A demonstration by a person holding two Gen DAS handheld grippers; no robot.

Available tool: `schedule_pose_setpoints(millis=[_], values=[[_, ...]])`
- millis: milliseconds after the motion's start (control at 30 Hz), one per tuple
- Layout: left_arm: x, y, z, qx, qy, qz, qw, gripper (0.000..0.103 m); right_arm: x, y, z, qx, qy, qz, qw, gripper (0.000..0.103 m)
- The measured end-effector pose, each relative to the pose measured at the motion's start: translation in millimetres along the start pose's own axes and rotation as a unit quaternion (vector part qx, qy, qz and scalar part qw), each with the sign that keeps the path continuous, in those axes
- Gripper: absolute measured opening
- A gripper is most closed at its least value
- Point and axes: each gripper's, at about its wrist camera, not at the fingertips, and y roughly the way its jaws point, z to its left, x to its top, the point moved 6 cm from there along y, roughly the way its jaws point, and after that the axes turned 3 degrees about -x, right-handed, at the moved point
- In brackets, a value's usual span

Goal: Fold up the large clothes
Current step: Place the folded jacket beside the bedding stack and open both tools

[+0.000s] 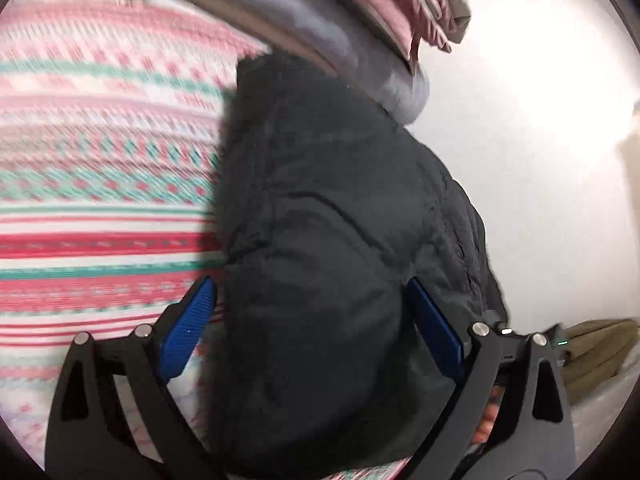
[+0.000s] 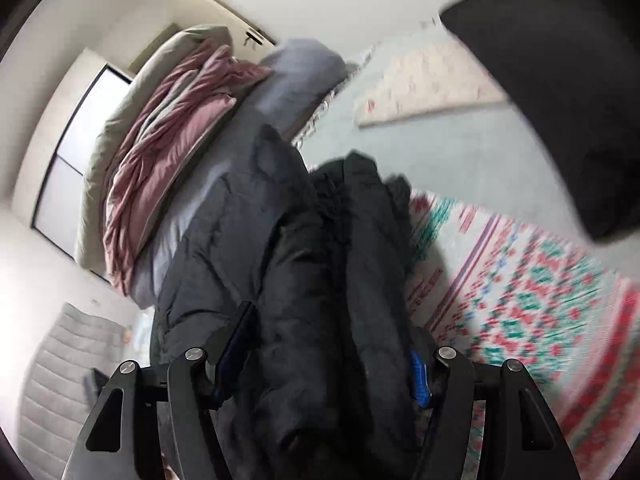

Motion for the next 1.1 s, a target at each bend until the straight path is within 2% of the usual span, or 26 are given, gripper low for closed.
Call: schedule_pose_setpoints(millis=[67, 133, 200, 267, 333, 400, 467, 533, 600, 633, 700, 767, 867, 933, 1033, 1100], values=[[-7, -17, -8, 0.035, 0.042, -0.025, 0.9982, 0.095, -4, -22, 10, -0.024, -0.033, -0.023, 0.999, 0.067], [-14, -23, -20, 0.078, 0.087, -0.039, 0.9924, 0.095, -7, -31, 17, -0.041, -0.057, -0.044, 0.997, 0.067], [-30, -27, -26, 0.108, 0.118, -0.036, 0.9864, 0.095, -10, -45, 36, -0.044, -0.076, -0.061, 0.994, 0.067], [-44, -21, -31, 0.151, 0.150, -0.026, 0.9768, 0.095, -20, -53, 50, -0.042, -0.090, -0.061, 0.993, 0.067], [-58, -8, -31, 0.215, 0.184, -0.012, 0.9591, 0.095, -28, -47, 60, -0.054, -0.101, -0.039, 0.993, 0.069], [-71, -14, -31, 0.248, 0.190, -0.010, 0.9499, 0.095, -43, -31, 59, -0.094, -0.123, -0.002, 0.988, 0.071], [-85, -31, -30, 0.264, 0.174, -0.006, 0.9487, 0.095, -58, -15, 51, -0.152, -0.149, 0.033, 0.977, 0.071], [-93, -44, -36, 0.275, 0.173, 0.000, 0.9457, 0.095, -63, -20, 51, -0.150, -0.153, 0.038, 0.976, 0.071], [-101, -64, -45, 0.303, 0.190, -0.009, 0.9338, 0.095, -64, -36, 57, -0.149, -0.160, 0.030, 0.975, 0.071], [-104, -73, -50, 0.312, 0.195, -0.018, 0.9297, 0.095, -67, -52, 64, -0.150, -0.173, 0.011, 0.973, 0.072], [-110, -90, -55, 0.319, 0.185, -0.031, 0.9289, 0.096, -75, -68, 76, -0.160, -0.197, -0.006, 0.967, 0.075], [-118, -102, -56, 0.317, 0.169, -0.031, 0.9329, 0.100, -85, -77, 83, -0.171, -0.212, -0.006, 0.962, 0.075], [-130, -103, -55, 0.322, 0.158, -0.011, 0.9332, 0.101, -111, -93, 90, -0.180, -0.214, 0.014, 0.960, 0.084], [-140, -103, -55, 0.324, 0.155, 0.001, 0.9334, 0.101, -129, -98, 86, -0.201, -0.219, 0.024, 0.955, 0.086], [-143, -95, -57, 0.308, 0.141, 0.018, 0.9408, 0.101, -147, -99, 85, -0.256, -0.252, 0.040, 0.932, 0.086], [-146, -98, -62, 0.309, 0.153, 0.014, 0.9384, 0.101, -150, -101, 90, -0.274, -0.274, 0.040, 0.921, 0.086]])
